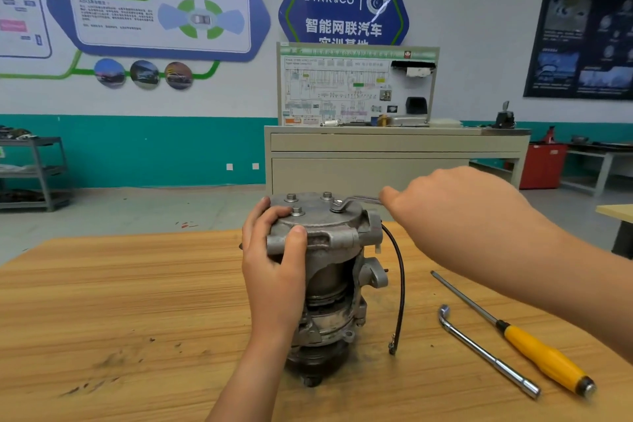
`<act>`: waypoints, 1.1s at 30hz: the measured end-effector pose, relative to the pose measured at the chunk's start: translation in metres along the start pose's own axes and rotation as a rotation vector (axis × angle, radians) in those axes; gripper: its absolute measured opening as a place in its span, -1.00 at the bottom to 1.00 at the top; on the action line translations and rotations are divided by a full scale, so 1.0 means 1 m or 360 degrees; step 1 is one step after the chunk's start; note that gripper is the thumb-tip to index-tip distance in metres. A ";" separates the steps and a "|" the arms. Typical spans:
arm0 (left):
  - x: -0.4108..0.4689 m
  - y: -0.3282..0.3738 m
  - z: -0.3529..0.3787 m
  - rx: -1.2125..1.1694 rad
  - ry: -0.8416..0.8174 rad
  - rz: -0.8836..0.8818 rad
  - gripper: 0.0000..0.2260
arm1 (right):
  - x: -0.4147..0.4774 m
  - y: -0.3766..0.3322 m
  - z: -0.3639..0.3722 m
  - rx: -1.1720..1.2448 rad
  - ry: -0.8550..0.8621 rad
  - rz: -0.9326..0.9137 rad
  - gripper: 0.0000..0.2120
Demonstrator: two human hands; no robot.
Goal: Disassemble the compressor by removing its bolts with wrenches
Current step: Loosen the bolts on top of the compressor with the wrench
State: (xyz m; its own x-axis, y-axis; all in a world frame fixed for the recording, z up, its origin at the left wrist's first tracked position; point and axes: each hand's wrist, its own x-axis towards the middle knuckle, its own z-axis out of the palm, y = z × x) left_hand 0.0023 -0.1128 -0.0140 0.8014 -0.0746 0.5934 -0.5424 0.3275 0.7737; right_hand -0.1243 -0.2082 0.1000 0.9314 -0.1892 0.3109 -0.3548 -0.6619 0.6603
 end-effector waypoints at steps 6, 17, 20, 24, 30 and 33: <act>0.000 -0.002 -0.002 0.0060 -0.0064 0.0039 -0.82 | -0.004 0.008 0.054 0.0266 0.0626 0.0223 -0.86; 0.004 -0.003 -0.005 0.0069 -0.0065 0.0036 -0.87 | 0.120 0.011 0.079 0.0590 0.0473 -0.0147 -0.71; 0.004 -0.005 -0.005 0.0082 -0.0069 0.0051 -0.89 | 0.109 0.019 0.069 0.1290 0.0765 0.0254 -0.72; 0.003 -0.003 -0.002 0.0041 -0.0032 0.0025 -0.83 | 0.058 0.037 0.050 0.1391 0.0876 0.0241 -0.70; 0.001 -0.003 0.000 0.0083 0.0002 0.0055 -0.83 | -0.004 0.024 0.037 0.0708 0.0312 0.0137 -0.61; 0.001 -0.003 0.000 0.0088 0.0003 0.0061 -0.83 | -0.002 0.014 0.033 0.0632 0.0251 0.0135 -0.60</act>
State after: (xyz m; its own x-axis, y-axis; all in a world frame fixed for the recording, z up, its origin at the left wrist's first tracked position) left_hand 0.0050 -0.1141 -0.0161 0.7803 -0.0615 0.6224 -0.5857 0.2773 0.7617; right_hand -0.1287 -0.2409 0.0861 0.8657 -0.1625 0.4735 -0.3423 -0.8822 0.3232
